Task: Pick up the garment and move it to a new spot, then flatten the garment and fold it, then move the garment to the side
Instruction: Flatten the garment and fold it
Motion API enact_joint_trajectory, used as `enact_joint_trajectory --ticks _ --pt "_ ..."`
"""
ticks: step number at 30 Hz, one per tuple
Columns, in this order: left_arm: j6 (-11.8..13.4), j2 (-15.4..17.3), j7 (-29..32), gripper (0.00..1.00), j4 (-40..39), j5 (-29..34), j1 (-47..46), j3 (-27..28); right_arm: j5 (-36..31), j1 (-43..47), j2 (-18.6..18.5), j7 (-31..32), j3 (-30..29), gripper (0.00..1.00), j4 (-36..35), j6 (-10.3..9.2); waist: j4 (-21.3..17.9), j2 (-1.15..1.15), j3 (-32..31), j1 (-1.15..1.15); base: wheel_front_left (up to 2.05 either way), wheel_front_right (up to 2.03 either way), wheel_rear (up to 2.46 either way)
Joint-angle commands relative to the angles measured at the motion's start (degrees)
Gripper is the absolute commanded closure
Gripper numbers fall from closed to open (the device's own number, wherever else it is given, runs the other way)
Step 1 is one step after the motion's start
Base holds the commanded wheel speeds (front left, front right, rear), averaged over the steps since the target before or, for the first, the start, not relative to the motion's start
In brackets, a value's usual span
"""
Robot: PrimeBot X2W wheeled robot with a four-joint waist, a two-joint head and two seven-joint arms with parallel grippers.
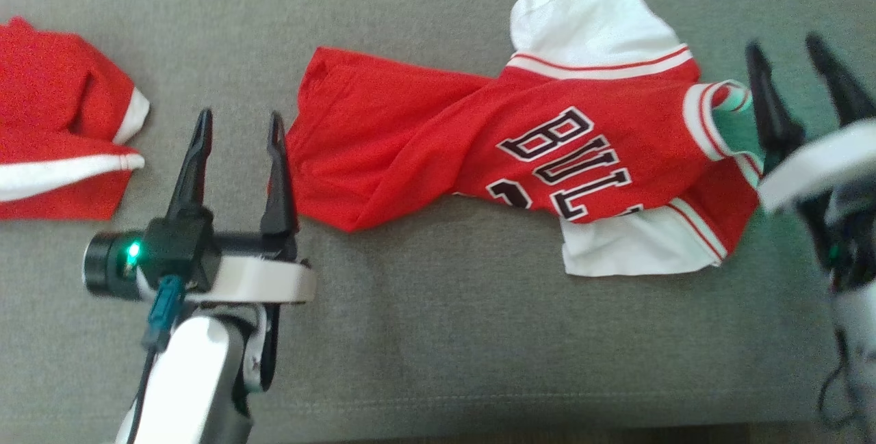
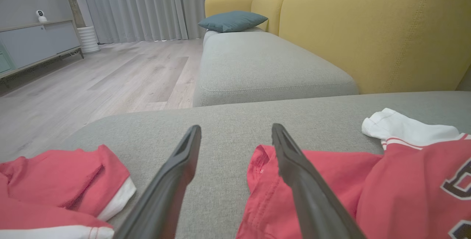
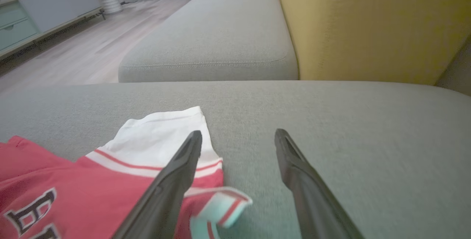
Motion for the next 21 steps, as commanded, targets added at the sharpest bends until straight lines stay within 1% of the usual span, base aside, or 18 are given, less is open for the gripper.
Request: enact_joint_trajectory --ticks 1,4,9,13,18,19,20,21 --pt "-0.37 0.39 -0.69 0.00 -2.11 0.64 -2.33 1.51 0.65 -2.39 -1.59 0.36 1.54 0.00 -1.16 0.42 1.58 0.00 2.17 0.00 0.00 0.00 0.00" --pt "-1.04 -0.61 -0.69 0.00 -2.01 1.25 -4.21 1.06 2.44 -8.77 -4.67 2.68 5.09 0.00 3.65 0.42 3.06 0.00 4.47 0.00 0.00 0.00 0.00" --pt "-2.18 -2.43 -0.69 0.00 -1.63 2.15 -6.71 0.46 6.16 -17.60 -8.88 7.17 13.08 0.00 11.95 0.42 5.57 0.00 7.16 0.00 0.00 0.00 0.00" --pt "-2.94 -3.54 -0.69 0.00 -1.16 2.64 -7.67 0.37 9.78 -23.10 -11.14 10.61 20.18 0.00 17.60 0.42 6.94 0.00 8.19 0.00 0.00 0.00 0.00" --pt "-3.52 -4.53 -0.69 0.00 -0.69 3.03 -7.74 0.69 13.78 -27.41 -13.26 14.44 28.79 0.00 23.14 0.42 7.88 0.00 8.26 0.00 0.00 0.00 0.00" --pt "-3.63 -4.67 -0.69 0.00 -0.64 3.10 -7.70 0.79 14.76 -27.98 -13.54 15.35 30.20 0.22 24.00 0.42 7.98 0.00 8.24 0.00 0.00 0.00 0.00" --pt "-3.74 -4.80 -0.69 0.00 -0.59 3.17 -7.65 0.90 15.81 -28.39 -13.83 16.28 31.54 0.69 24.75 0.42 8.04 0.00 8.16 0.00 0.00 0.00 0.00" --pt "-3.85 -4.91 -0.69 0.00 -0.54 3.24 -7.59 1.03 16.94 -28.76 -14.15 17.21 32.65 1.00 25.44 0.42 8.08 0.00 8.06 0.00 0.00 0.00 0.00"
